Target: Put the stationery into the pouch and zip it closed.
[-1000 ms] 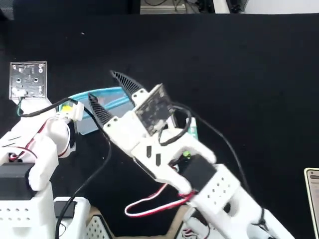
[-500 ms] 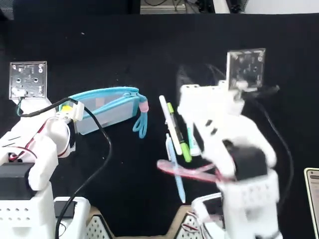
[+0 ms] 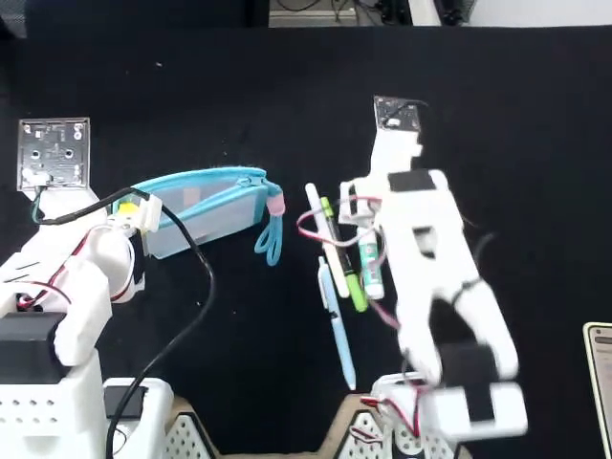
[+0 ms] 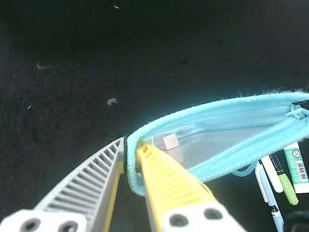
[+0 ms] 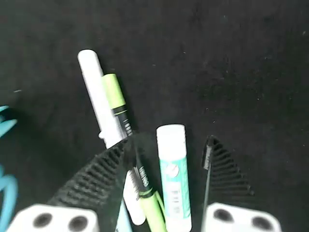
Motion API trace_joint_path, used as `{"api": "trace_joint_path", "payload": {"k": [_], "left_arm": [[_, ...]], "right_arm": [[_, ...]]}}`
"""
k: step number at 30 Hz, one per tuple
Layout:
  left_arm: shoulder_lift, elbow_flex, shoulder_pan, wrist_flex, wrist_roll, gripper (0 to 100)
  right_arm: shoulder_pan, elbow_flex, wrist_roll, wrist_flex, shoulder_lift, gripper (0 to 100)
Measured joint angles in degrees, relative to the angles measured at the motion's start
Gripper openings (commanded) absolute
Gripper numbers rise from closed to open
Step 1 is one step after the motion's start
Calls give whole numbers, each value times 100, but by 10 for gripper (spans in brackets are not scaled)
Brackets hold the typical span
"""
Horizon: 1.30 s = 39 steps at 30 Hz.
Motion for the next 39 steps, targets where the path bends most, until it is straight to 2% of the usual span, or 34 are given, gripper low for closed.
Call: {"api": "trace_joint_path", "payload": {"k": [12,22,31,34,37,39], "left_arm": [[0,0,0,0,0,30],[0,0,0,0,0,30],[0,0,0,0,0,30],[0,0,0,0,0,30],[0,0,0,0,0,30],[0,0,0,0,0,30]], "right_arm": [[185,-1987,0,1064,2611,222],[193,-3024,264,2611,2716,223],[79,-3068,756,2426,3200,220],[-35,-3121,818,2409,3508,153],[0,-3323,818,2435,3692,21],[132,-3420,818,2435,3736,22]]}}
